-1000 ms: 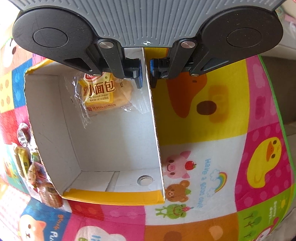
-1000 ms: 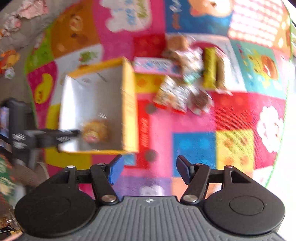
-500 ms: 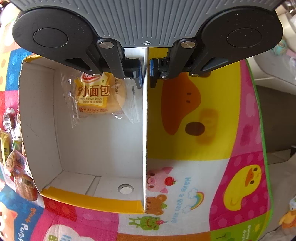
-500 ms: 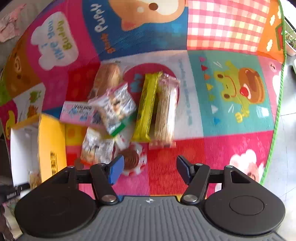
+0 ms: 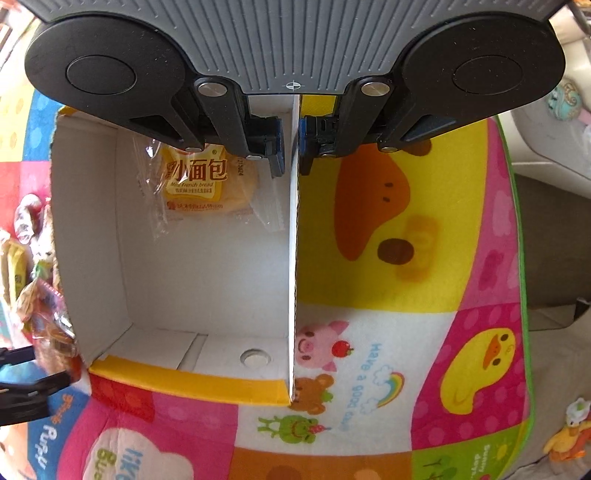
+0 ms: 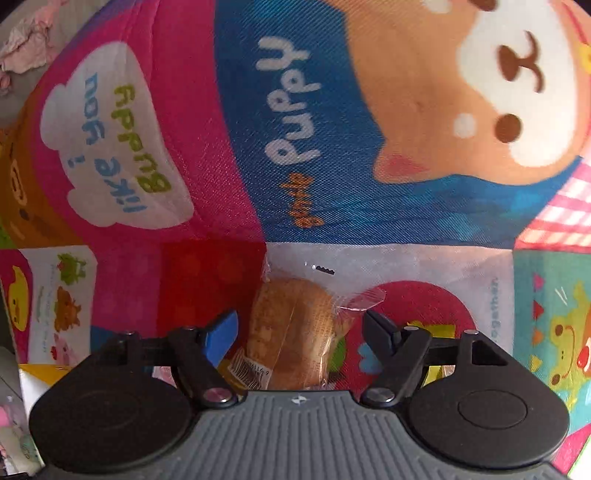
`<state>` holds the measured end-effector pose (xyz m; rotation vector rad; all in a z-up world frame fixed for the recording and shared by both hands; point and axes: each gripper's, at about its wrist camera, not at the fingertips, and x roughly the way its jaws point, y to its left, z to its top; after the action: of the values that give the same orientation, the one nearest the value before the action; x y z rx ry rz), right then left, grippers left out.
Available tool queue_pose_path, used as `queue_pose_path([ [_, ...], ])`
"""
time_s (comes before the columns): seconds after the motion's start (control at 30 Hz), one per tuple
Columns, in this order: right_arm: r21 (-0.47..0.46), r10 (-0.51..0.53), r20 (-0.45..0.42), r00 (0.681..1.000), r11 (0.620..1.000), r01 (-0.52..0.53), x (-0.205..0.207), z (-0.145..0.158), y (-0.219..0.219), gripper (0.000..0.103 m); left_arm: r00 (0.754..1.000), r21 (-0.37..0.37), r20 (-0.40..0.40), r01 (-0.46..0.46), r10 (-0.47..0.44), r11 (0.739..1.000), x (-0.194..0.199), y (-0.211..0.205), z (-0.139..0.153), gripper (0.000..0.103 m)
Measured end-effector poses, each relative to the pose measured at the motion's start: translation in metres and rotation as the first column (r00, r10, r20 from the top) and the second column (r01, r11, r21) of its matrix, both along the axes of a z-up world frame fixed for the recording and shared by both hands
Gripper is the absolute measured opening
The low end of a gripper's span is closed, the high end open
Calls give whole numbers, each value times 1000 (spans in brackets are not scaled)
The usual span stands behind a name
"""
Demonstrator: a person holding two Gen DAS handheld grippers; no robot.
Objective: Organize objects
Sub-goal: 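Grasp the clear-wrapped bread with barcode using the right tool, then carry the bread into the box and open the right tool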
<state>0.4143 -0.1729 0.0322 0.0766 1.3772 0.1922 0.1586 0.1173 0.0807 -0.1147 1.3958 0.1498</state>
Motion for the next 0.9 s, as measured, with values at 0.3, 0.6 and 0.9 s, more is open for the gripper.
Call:
queue_pose_path([
  [0.3,-35,48,16,999,998,-47,-14,11,9,61,999,-37,12,48,-48,998,-7,0,-1,10],
  [0.6,27,-47,83,995,999,44,-106,83,-31,60,994,-76,38,102,-99,992,0,9,-9,10],
  [0.9,25,-98,-75,992,995,100,-251,90,-14,60,986,-108,51,161,-157,981,-2,12,1,10],
])
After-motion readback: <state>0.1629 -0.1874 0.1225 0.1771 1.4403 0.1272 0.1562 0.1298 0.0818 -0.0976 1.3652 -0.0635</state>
